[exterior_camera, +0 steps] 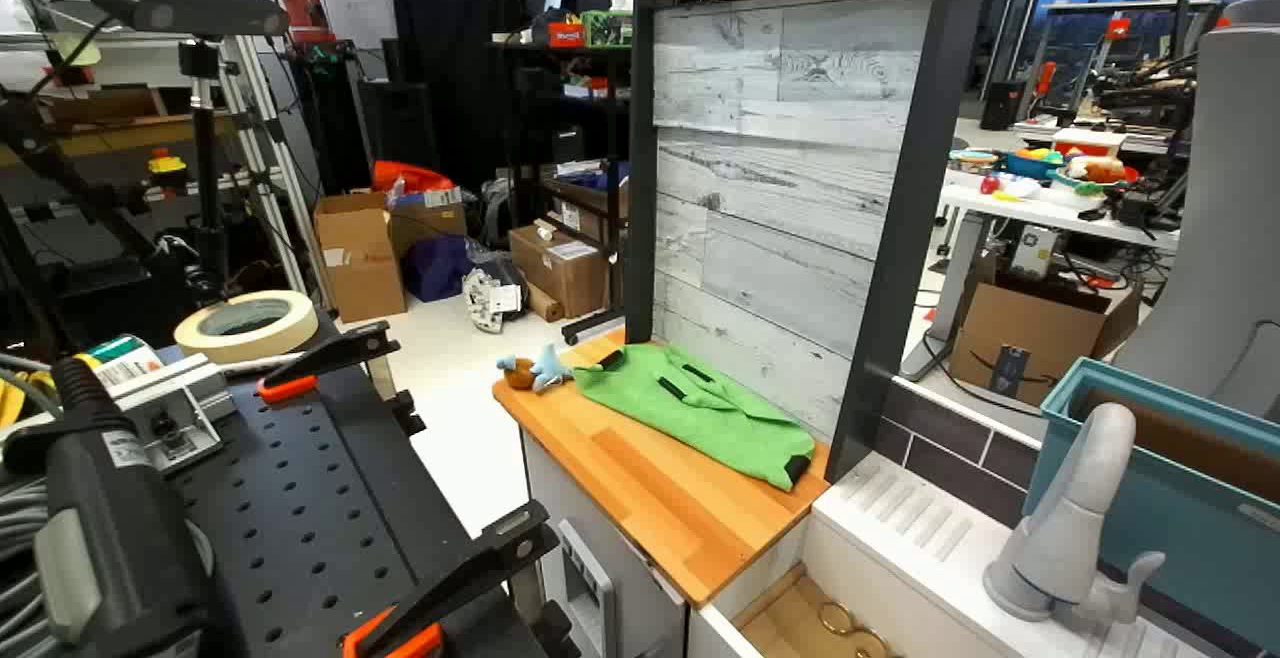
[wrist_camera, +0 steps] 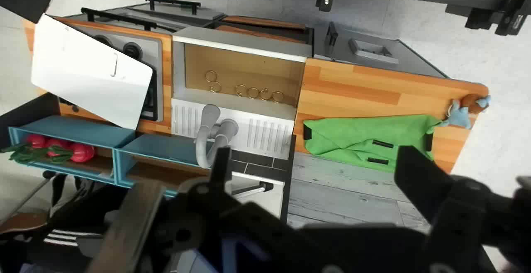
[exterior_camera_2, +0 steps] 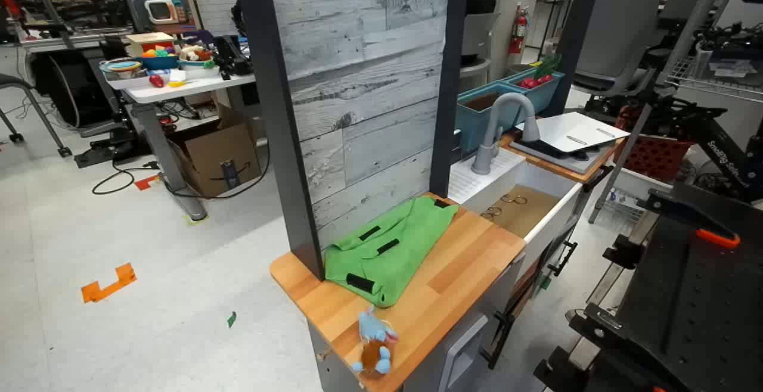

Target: Move the toy to the right, fold the green object and move it to the left

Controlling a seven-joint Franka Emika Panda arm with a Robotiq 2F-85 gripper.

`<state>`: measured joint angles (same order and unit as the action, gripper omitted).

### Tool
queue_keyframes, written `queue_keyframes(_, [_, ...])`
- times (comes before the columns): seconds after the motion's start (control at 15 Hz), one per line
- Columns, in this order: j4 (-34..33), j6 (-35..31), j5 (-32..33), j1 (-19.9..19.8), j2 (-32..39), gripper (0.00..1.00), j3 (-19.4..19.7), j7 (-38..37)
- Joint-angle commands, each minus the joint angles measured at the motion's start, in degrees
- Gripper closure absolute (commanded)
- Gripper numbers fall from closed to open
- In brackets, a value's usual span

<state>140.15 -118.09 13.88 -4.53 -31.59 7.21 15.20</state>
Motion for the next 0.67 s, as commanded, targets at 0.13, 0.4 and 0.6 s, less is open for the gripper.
queue_keyframes(0.13, [0.2, -0.7, -0.3, 0.5, 1.2, 0.0, -0.5, -0.6])
queue_keyframes(0.4, [0.0, -2.3, -1.1, 2.0, 5.8, 0.0, -2.3, -1.9])
queue_keyframes(0.6, [-0.4, -5.0, -2.7, 4.5, 11.4, 0.0, -4.5, -3.5])
